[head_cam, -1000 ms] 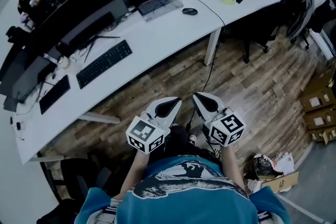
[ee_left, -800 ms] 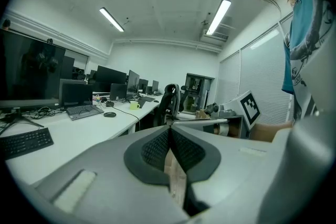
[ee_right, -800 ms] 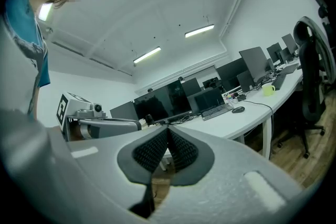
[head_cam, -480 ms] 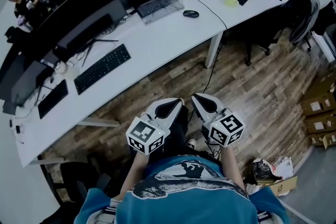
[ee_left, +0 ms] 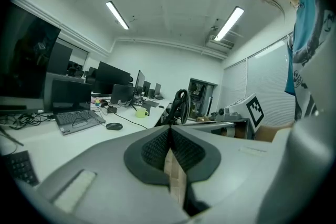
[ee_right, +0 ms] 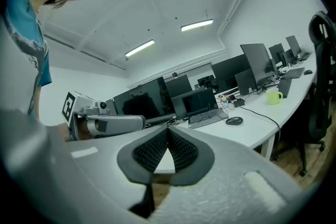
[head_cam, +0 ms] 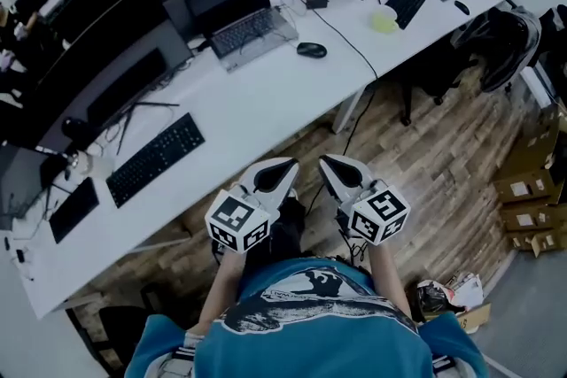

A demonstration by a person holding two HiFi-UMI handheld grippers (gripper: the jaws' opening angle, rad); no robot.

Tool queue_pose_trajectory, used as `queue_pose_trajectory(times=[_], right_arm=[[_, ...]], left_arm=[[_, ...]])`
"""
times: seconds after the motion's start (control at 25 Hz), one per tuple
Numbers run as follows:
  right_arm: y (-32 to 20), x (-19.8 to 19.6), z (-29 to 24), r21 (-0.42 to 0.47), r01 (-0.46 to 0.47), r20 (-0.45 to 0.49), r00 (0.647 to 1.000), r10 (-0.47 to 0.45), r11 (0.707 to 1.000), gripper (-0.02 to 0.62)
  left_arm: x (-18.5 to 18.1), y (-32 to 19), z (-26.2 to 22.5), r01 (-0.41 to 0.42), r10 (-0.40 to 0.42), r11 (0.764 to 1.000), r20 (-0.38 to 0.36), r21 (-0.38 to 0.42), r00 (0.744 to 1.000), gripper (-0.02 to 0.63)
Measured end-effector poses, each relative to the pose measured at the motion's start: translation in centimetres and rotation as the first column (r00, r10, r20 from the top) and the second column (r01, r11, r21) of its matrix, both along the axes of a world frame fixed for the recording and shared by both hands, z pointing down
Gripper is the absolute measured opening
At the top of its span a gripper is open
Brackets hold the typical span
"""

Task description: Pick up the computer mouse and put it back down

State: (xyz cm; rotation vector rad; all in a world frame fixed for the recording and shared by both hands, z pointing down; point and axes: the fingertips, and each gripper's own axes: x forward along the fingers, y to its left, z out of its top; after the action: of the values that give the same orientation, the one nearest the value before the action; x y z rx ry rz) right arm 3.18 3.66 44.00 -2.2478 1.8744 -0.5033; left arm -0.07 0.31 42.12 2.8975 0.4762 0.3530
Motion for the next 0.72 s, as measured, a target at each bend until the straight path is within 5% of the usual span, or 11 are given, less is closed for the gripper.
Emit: queue_pose_trajectory(times=[0.72], right_arm=[[-9.2,10.7,1.4,-0.085,-0.069,0.025,0.997,0.071,0.994,0.002]], left_arm=[[10.6,-9.7,1.2,-0.066,0.068,0.996,0.037,-0.054,0.997,0.014]])
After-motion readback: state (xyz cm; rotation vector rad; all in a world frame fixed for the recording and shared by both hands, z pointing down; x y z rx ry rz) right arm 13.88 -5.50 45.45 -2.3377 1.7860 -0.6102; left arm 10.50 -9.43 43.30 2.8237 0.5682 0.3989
